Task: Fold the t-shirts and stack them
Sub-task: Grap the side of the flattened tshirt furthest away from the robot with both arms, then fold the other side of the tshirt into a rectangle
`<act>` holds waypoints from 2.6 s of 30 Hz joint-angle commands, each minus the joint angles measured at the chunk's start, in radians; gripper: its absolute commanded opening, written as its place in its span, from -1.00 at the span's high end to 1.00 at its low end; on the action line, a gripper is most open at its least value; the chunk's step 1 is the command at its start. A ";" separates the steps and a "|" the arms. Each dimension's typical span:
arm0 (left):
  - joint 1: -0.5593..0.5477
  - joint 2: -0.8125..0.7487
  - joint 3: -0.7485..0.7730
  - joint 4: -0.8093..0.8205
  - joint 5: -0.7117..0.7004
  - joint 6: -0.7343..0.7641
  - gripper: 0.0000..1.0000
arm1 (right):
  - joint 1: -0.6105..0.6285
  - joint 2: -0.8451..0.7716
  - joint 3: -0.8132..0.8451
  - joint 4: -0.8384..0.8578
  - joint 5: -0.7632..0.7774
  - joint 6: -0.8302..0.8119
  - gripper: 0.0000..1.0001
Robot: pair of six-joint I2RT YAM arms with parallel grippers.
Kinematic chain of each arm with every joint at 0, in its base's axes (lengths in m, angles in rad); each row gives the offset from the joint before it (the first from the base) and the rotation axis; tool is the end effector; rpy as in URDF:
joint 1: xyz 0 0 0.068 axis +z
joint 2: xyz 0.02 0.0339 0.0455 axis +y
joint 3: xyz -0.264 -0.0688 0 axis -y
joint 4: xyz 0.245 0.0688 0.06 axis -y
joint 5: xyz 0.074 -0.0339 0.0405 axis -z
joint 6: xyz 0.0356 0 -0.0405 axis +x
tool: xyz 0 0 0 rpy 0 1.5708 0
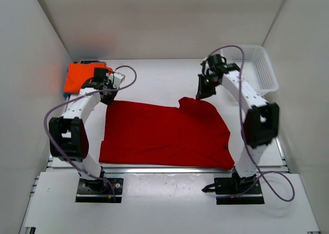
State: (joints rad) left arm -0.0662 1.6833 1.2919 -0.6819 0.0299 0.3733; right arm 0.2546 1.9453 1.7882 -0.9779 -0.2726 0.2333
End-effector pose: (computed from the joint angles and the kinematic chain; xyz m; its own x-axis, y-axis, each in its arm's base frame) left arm 0.3505 -0.0243 0.2415 -0.7872 0.4175 -0.4539 0.3946 0.9066 0.1496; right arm 0.3979 0.1135 0.2820 -0.9351 -0.0133 -0.3543 -0.1402 0.9317 0.3351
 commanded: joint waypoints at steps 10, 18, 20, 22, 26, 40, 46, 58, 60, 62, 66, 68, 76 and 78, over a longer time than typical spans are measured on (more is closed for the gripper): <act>-0.119 -0.345 -0.359 0.145 -0.107 0.326 1.00 | -0.038 -0.771 -0.939 0.378 -0.060 0.233 1.00; -0.090 -0.456 -0.477 0.144 -0.120 0.534 1.00 | -0.110 -0.986 -1.101 0.415 -0.114 0.267 1.00; -0.107 -0.474 -0.521 0.165 -0.151 0.588 1.00 | -0.101 -1.008 -1.133 0.438 -0.128 0.290 1.00; -0.119 -0.484 -0.568 0.224 -0.159 0.625 1.00 | -0.075 -1.022 -1.162 0.462 -0.116 0.302 0.99; -0.158 -0.496 -0.602 0.265 -0.202 0.680 1.00 | -0.034 -1.045 -1.207 0.501 -0.115 0.345 1.00; -0.211 -0.374 -0.498 0.421 -0.286 0.579 1.00 | -0.141 -1.048 -1.187 0.507 -0.129 0.310 1.00; -0.173 -0.174 -0.245 0.415 -0.346 0.420 1.00 | -0.181 -0.899 -1.021 0.551 -0.103 0.268 1.00; -0.166 -0.408 -0.581 0.429 -0.274 0.550 1.00 | -0.138 -1.032 -1.159 0.510 -0.112 0.317 0.99; -0.150 -0.421 -0.594 0.417 -0.269 0.549 1.00 | -0.156 -1.091 -1.197 0.486 -0.128 0.330 1.00; -0.145 -0.422 -0.609 0.413 -0.271 0.562 1.00 | -0.153 -1.123 -1.233 0.472 -0.149 0.353 1.00; -0.147 -0.435 -0.649 0.410 -0.271 0.589 1.00 | -0.121 -1.178 -1.283 0.469 -0.146 0.371 1.00; -0.144 -0.435 -0.645 0.380 -0.265 0.590 1.00 | -0.109 -1.192 -1.313 0.478 -0.155 0.406 1.00; -0.162 -0.432 -0.675 0.376 -0.277 0.615 1.00 | -0.084 -1.220 -1.385 0.504 -0.166 0.431 1.00; -0.156 -0.436 -0.691 0.398 -0.289 0.621 1.00 | -0.093 -1.226 -1.382 0.469 -0.155 0.411 1.00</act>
State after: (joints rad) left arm -0.2245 1.2858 0.6220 -0.3073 -0.2401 0.9756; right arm 0.1699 0.7380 0.3962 -0.5117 -0.4210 0.6548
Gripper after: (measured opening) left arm 0.040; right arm 0.023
